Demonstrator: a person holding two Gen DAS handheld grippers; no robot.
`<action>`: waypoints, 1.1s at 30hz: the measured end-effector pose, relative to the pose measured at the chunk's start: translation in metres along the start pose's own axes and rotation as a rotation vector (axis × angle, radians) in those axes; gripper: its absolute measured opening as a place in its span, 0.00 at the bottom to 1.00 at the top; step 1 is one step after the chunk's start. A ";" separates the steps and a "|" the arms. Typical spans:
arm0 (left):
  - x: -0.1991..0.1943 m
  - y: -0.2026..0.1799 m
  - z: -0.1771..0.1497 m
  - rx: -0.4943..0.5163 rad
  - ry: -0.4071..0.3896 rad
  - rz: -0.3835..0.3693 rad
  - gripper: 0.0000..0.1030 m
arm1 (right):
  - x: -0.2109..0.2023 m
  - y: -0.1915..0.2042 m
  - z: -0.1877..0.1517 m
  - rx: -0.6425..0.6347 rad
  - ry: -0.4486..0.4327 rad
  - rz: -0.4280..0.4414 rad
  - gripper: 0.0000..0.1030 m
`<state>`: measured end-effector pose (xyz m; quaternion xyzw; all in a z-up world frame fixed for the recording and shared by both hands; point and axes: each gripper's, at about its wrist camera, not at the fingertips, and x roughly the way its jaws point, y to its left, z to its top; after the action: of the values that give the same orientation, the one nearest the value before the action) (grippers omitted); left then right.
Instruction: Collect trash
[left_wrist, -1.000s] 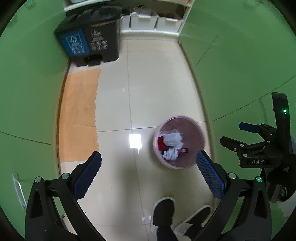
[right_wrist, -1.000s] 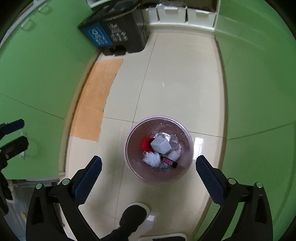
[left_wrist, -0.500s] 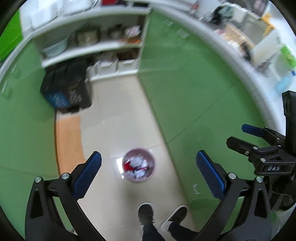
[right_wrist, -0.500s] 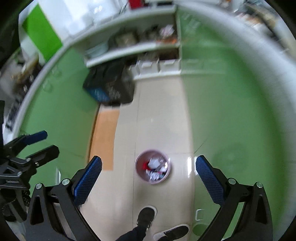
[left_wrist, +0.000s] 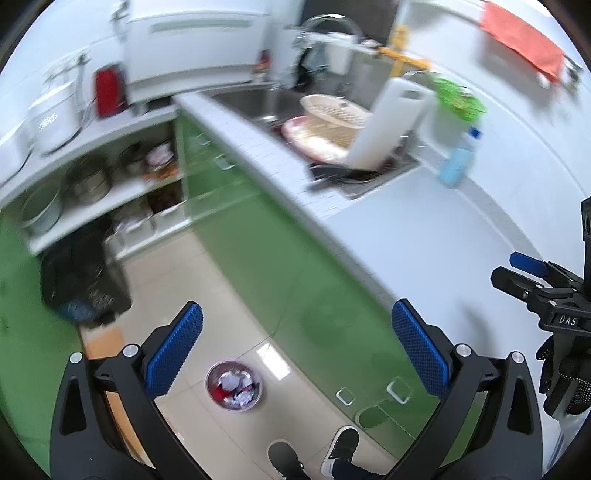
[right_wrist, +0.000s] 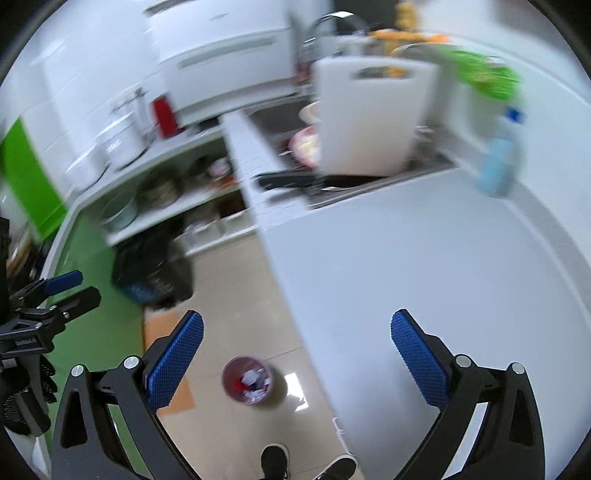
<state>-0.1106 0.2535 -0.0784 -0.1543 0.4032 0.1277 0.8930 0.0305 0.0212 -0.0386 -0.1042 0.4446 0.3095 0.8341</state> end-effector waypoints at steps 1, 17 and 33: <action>-0.001 -0.012 0.006 0.024 -0.002 -0.019 0.97 | -0.009 -0.010 -0.002 0.016 -0.011 -0.020 0.95; -0.003 -0.151 0.041 0.159 -0.005 -0.114 0.97 | -0.108 -0.111 -0.036 0.172 -0.103 -0.242 0.95; 0.001 -0.226 0.039 0.248 0.004 -0.116 0.97 | -0.129 -0.148 -0.045 0.191 -0.096 -0.214 0.95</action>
<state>-0.0033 0.0608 -0.0157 -0.0662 0.4078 0.0247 0.9103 0.0364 -0.1699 0.0244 -0.0560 0.4178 0.1800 0.8888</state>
